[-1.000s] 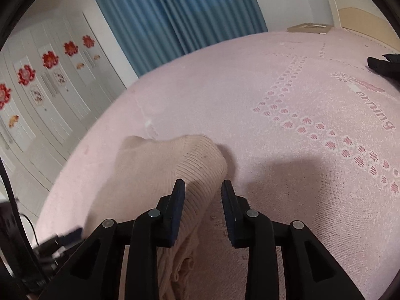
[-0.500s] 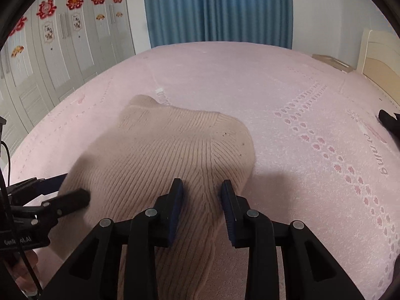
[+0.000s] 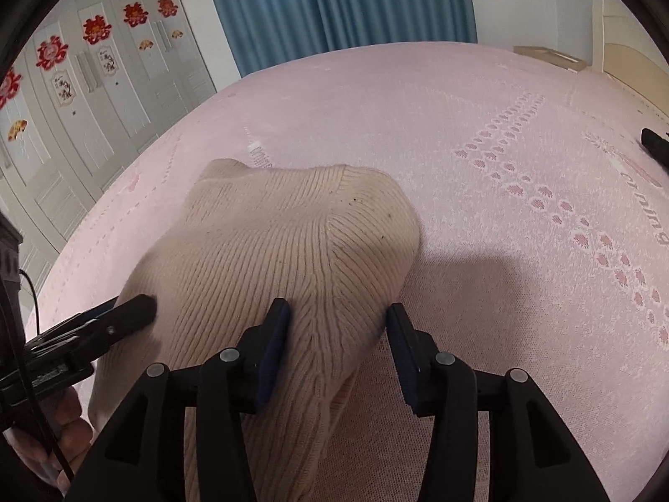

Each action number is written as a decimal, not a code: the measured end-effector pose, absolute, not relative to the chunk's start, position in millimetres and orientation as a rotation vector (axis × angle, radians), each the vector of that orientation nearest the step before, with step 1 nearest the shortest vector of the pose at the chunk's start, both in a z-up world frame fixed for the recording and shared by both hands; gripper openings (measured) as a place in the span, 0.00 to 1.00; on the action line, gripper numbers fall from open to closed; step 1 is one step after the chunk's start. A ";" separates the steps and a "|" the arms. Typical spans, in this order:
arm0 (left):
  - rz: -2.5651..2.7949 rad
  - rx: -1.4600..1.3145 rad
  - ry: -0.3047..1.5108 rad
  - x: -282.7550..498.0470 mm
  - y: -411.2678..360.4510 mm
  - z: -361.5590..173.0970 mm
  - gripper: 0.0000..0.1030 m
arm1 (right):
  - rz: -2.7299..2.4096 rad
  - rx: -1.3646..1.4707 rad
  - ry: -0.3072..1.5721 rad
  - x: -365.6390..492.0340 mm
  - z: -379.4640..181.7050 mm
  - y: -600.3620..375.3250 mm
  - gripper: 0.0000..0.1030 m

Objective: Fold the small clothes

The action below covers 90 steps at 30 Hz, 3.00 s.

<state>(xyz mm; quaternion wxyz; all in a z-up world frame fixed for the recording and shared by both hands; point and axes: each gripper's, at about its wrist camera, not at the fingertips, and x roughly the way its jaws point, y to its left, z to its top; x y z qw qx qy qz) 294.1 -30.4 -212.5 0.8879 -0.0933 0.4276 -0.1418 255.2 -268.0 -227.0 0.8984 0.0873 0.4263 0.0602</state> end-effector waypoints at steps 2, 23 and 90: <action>-0.292 -0.191 0.888 294.7 -31.5 -214.2 0.68 | 0.118 0.158 0.877 254.2 -227.2 -263.4 0.44; -0.280 -0.198 0.892 295.1 -28.2 -217.8 0.72 | 0.105 0.124 0.870 252.1 -227.4 -258.3 0.45; -0.276 -0.253 0.860 316.8 -5.5 -204.1 0.38 | 0.021 0.265 0.832 264.0 -221.1 -279.7 0.22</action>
